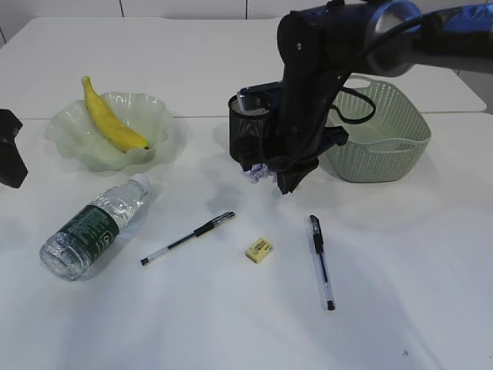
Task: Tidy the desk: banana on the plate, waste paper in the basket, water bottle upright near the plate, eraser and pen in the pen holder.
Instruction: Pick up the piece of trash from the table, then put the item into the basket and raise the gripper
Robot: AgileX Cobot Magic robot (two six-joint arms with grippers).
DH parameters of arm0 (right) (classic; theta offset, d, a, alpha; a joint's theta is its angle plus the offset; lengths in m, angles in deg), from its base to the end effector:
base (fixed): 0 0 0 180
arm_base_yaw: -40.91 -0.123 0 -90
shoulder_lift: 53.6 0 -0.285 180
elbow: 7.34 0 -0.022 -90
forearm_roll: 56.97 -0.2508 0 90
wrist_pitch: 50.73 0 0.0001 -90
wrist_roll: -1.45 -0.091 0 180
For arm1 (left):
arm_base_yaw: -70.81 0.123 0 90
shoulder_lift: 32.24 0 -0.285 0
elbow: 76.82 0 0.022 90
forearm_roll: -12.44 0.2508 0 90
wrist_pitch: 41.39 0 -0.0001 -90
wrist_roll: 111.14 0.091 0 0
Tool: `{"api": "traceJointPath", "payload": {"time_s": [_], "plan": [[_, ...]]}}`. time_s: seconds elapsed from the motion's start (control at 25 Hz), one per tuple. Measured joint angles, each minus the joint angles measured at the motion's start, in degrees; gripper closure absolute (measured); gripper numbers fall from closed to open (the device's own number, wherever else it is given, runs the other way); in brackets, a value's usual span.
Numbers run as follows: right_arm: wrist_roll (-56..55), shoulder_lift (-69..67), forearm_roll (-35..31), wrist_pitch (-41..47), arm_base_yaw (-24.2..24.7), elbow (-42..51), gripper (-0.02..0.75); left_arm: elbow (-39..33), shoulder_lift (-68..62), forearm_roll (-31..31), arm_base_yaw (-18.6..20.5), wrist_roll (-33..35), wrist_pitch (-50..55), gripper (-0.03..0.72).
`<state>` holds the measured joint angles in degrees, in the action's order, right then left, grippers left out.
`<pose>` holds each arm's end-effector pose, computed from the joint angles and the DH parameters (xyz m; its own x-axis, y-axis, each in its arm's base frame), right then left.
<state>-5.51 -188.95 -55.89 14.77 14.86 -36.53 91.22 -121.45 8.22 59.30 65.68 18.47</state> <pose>0.4165 0.2019 0.1846 -0.9327 -0.3297 -0.1461 -0.3332 0.9428 -0.0004 0.2692 -0.0607 0.2951 -0.9426 0.0978 -0.3192 0.1329 0.9870 -0.0900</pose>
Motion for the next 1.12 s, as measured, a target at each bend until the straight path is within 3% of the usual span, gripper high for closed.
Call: {"api": "traceJointPath", "payload": {"time_s": [0.36, 0.84, 1.12], "plan": [[0.4, 8.6, 2.3, 1.4, 2.2, -0.2, 0.73, 0.0, 0.0, 0.0, 0.0, 0.0, 0.9, 0.259], [-0.9, 12.3, 0.4, -3.4, 19.2, -0.3, 0.731, 0.0, 0.0, 0.0, 0.0, 0.0, 2.4, 0.265], [-1.1, 10.8, 0.1, -8.3, 21.2, -0.5, 0.73, 0.0, 0.0, 0.0, 0.0, 0.0, 2.4, 0.267]]}}
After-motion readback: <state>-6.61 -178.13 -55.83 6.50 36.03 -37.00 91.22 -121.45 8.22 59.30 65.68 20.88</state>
